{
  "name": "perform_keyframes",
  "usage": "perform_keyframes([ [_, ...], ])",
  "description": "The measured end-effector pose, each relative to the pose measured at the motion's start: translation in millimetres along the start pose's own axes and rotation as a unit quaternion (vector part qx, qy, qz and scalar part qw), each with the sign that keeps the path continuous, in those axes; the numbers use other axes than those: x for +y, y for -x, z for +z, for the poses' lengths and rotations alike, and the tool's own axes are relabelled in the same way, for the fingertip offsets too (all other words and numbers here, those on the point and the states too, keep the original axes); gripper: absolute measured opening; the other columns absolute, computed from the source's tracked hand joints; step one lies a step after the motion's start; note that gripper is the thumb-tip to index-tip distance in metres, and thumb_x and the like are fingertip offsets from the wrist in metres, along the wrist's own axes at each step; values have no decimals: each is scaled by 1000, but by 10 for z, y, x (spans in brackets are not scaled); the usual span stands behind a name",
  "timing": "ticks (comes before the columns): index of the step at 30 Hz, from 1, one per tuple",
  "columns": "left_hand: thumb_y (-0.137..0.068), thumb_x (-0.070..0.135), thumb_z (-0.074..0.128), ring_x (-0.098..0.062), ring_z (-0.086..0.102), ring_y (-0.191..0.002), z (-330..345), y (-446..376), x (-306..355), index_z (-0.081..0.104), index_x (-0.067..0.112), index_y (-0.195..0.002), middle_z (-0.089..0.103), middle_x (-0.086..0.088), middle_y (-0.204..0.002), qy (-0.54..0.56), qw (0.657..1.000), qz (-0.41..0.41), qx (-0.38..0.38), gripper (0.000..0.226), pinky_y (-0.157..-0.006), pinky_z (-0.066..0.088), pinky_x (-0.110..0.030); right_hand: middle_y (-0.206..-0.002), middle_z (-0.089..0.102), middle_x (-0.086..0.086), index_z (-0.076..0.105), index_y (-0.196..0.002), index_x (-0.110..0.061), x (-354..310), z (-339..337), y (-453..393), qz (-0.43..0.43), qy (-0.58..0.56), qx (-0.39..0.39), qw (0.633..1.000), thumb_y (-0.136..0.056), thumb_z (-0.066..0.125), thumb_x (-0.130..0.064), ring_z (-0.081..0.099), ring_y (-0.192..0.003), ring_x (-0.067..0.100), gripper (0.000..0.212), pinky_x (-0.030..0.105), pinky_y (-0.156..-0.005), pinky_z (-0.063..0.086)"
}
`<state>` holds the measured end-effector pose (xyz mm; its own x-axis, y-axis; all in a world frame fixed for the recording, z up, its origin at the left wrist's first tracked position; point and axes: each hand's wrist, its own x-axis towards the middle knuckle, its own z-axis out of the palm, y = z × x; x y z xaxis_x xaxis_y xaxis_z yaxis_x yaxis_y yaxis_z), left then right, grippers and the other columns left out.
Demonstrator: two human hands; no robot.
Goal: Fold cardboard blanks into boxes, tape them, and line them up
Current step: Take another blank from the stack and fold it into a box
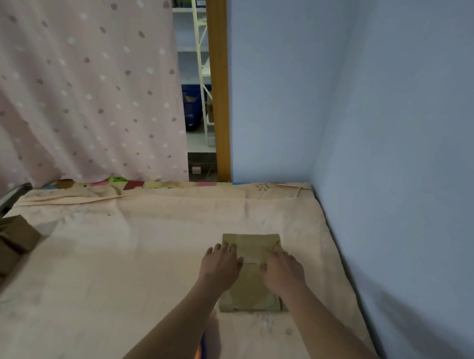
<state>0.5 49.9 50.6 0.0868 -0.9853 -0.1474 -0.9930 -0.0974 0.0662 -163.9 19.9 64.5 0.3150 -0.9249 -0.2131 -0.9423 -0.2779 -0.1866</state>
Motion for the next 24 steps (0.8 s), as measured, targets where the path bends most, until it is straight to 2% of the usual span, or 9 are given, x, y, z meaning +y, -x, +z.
perform_keyframes([
  [5,-105,42,30,-29,42,-134,114,-197,-82,36,10,-146,43,-12,-148,13,1000,-7,-10,52,-110,33,-39,-133,59,9,49,-140,-18,75,78,-213,10,1,-23,1000,-104,40,-40,58,-119,30,44,38,-93,48],
  [9,-105,41,32,-28,45,-132,312,-390,-198,39,11,-143,46,-10,-145,36,998,-30,-40,50,-108,36,-39,-126,61,5,53,-132,-19,165,212,-455,33,-17,-55,998,-104,36,-47,61,-110,27,44,37,-84,50],
  [13,-104,39,34,-28,49,-125,546,-608,-305,44,12,-138,51,-9,-137,82,991,-61,-84,45,-101,43,-40,-119,64,6,57,-126,-17,306,391,-718,66,-58,-95,992,-104,36,-46,62,-110,27,42,37,-88,52],
  [18,-99,37,33,-27,57,-108,1004,-854,-413,56,16,-120,60,-7,-118,190,960,-134,-158,37,-91,52,-42,-120,62,11,57,-123,-10,434,727,-1019,129,-134,-156,970,-104,44,-34,61,-108,27,33,32,-85,49],
  [21,-97,33,36,-29,58,-112,1206,-970,-450,56,12,-125,61,-10,-123,230,937,-165,-202,40,-93,50,-38,-118,64,12,61,-111,-8,484,908,-1181,163,-158,-178,958,-102,47,-27,62,-108,28,25,27,-78,43],
  [24,-99,23,41,-28,58,-117,1306,-1032,-439,58,8,-127,61,-10,-128,246,924,-181,-232,36,-90,46,-30,-126,63,15,60,-124,-3,502,1039,-1301,211,-167,-192,944,-100,51,-23,60,-117,31,32,28,-83,45],
])
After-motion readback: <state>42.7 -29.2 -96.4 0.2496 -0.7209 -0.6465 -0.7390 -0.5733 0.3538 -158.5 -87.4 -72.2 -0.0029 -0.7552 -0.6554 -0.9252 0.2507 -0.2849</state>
